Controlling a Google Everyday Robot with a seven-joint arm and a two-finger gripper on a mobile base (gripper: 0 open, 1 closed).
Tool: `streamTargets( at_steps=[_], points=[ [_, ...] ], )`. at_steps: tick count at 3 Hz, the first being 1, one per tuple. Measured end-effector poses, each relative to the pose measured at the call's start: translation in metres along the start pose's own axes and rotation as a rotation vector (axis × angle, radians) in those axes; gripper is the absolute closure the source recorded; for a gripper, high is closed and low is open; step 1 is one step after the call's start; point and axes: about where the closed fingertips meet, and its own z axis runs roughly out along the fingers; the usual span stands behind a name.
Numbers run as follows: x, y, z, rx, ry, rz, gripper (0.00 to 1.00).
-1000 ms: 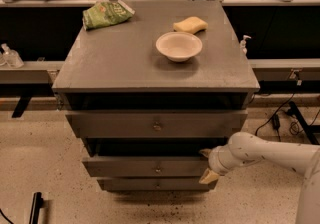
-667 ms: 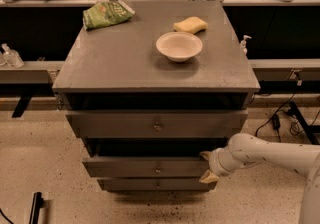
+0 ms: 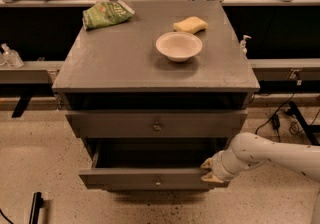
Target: Open middle drawer
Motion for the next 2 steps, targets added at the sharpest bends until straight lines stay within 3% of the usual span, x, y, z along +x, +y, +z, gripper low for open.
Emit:
streamTargets(
  at_steps=[1,2],
  points=[
    [-0.0178,0.0031,-0.0139,0.005,-0.123,-0.022,0.78],
    [-0.0179,0.0032,-0.0139,0.005,-0.123,-0.022,0.56]
  ],
)
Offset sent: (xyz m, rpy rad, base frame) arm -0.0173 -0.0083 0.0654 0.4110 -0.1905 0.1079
